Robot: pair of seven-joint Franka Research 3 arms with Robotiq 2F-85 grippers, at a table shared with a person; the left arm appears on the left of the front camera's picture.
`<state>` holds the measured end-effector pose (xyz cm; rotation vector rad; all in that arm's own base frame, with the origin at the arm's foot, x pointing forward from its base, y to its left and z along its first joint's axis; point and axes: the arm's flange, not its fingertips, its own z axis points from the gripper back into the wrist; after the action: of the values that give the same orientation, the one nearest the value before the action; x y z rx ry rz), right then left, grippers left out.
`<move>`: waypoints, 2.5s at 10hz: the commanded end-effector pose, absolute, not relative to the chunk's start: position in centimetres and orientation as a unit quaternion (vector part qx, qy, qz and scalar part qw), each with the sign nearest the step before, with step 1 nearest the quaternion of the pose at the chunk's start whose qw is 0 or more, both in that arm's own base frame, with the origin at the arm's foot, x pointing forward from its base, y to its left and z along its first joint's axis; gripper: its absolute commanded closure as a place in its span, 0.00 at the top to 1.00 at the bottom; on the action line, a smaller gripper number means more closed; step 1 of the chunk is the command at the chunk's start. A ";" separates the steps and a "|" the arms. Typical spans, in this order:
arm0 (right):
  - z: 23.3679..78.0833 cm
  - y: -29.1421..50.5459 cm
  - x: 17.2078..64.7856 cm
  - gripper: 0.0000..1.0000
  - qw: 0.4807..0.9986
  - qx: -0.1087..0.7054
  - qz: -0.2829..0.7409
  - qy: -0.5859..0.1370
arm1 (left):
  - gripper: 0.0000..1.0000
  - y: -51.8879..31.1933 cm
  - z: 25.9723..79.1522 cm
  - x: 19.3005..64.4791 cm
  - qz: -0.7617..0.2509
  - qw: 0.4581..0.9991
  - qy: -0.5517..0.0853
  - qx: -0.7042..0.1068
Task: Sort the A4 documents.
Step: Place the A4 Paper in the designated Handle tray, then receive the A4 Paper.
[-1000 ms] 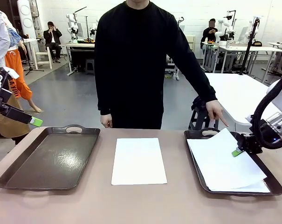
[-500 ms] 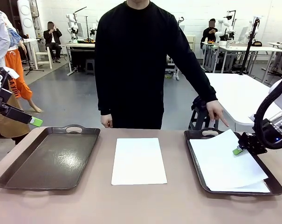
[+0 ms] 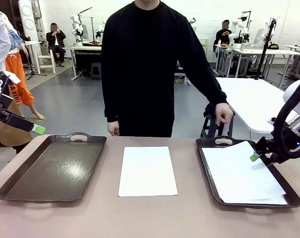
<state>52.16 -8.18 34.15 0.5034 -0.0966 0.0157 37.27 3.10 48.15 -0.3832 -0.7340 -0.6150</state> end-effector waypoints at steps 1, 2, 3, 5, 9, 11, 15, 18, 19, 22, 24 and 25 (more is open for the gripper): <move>35.0 -7.2 51.0 0.88 0.978 0.205 -0.008 -0.041 | 1.00 3.3 47.8 37.5 -0.300 0.864 -0.356 -0.190; 35.5 -7.2 50.8 0.99 0.981 0.190 -0.008 -0.040 | 1.00 3.3 47.8 37.5 -0.300 0.864 -0.356 -0.190; 35.9 -7.3 50.6 1.00 0.983 0.182 -0.008 -0.040 | 1.00 3.3 47.8 37.5 -0.300 0.864 -0.356 -0.190; 36.6 -7.5 50.2 1.00 0.983 0.177 -0.011 -0.041 | 1.00 3.3 47.8 37.5 -0.300 0.864 -0.356 -0.190; 36.4 -7.9 51.0 1.00 0.981 0.190 0.001 -0.042 | 1.00 3.3 47.8 37.5 -0.300 0.864 -0.356 -0.190; 36.4 -7.9 51.0 1.00 0.981 0.190 0.001 -0.042 | 1.00 3.3 47.8 37.5 -0.300 0.864 -0.356 -0.190; 36.4 -7.9 51.0 1.00 0.981 0.190 0.001 -0.042 | 1.00 3.3 47.8 37.5 -0.300 0.864 -0.356 -0.190; 36.4 -7.9 51.0 1.00 0.981 0.190 0.001 -0.042 | 1.00 3.3 47.8 37.5 -0.300 0.864 -0.356 -0.190; 36.4 -7.9 51.0 1.00 0.981 0.190 0.001 -0.042 | 1.00 3.3 47.8 37.5 -0.300 0.864 -0.356 -0.190; 36.4 -7.9 51.0 1.00 0.981 0.190 0.001 -0.042 | 1.00 3.3 47.8 37.5 -0.300 0.864 -0.356 -0.190; 39.2 -6.2 49.5 1.00 0.975 0.188 0.066 -0.098 | 1.00 3.3 47.8 37.5 -0.300 0.864 -0.356 -0.190; 42.1 -3.9 48.2 1.00 0.961 0.195 0.129 -0.147 | 1.00 3.3 47.8 37.5 -0.300 0.864 -0.356 -0.190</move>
<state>50.59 -6.07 39.90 0.3674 -0.1750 0.1404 37.27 3.09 48.15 -0.3831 -0.7339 -0.6151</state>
